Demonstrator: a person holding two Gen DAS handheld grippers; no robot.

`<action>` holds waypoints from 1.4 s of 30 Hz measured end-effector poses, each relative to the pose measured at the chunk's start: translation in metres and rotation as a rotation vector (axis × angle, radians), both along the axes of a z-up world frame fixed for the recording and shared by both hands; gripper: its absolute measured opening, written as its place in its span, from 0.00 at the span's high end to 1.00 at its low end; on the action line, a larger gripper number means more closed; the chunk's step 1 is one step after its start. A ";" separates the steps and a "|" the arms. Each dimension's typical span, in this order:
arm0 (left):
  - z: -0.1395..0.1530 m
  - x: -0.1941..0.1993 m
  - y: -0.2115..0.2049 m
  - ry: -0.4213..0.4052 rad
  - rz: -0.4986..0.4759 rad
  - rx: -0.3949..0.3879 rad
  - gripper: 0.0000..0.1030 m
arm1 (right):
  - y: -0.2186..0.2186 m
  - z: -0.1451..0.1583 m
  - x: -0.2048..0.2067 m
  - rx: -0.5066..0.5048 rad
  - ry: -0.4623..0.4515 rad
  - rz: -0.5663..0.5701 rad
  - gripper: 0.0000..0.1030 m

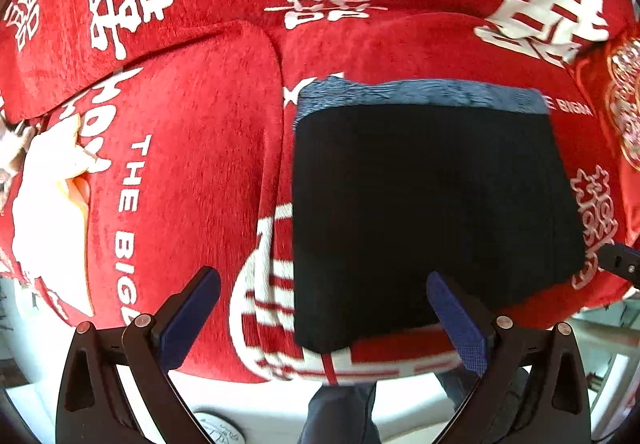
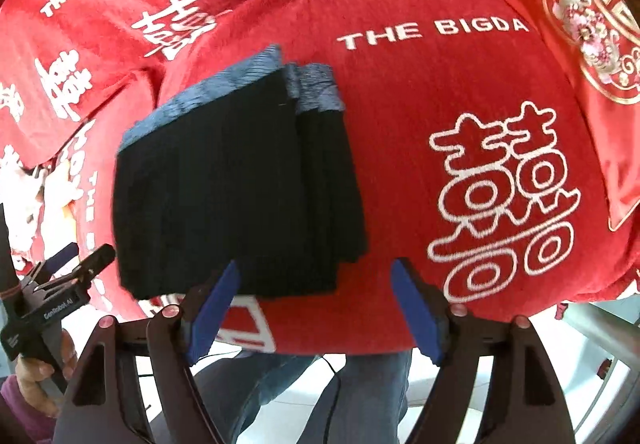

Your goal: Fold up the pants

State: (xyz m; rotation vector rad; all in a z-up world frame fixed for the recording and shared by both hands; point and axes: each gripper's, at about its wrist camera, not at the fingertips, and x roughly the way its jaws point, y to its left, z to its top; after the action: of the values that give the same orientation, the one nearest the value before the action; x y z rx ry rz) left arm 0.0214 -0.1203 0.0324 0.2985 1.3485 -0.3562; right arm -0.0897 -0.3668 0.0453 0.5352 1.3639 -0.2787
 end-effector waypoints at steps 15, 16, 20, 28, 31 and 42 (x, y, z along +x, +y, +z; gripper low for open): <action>0.069 -0.032 0.011 -0.003 0.014 0.024 0.00 | 0.064 0.058 -0.005 -0.057 0.054 0.063 0.20; 0.070 -0.033 0.012 -0.002 0.014 0.028 0.00 | 0.066 0.061 -0.005 -0.062 0.055 0.065 0.20; 0.076 -0.038 0.016 -0.005 0.007 0.033 0.00 | 0.070 0.070 -0.004 -0.080 0.057 0.073 0.20; 0.085 -0.038 0.018 -0.008 0.024 0.013 0.00 | 0.075 0.076 -0.007 -0.091 0.073 0.090 0.20; 0.087 -0.040 0.016 -0.008 0.020 0.009 0.00 | 0.077 0.078 -0.007 -0.096 0.076 0.102 0.20; 0.092 -0.045 0.014 -0.005 0.009 -0.003 0.00 | 0.078 0.081 -0.007 -0.108 0.077 0.101 0.20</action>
State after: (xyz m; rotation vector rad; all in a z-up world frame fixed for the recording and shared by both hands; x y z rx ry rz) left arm -0.0235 -0.1066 0.1243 0.2908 1.3441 -0.3493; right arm -0.0963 -0.2892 0.1264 0.3675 1.4373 -0.2915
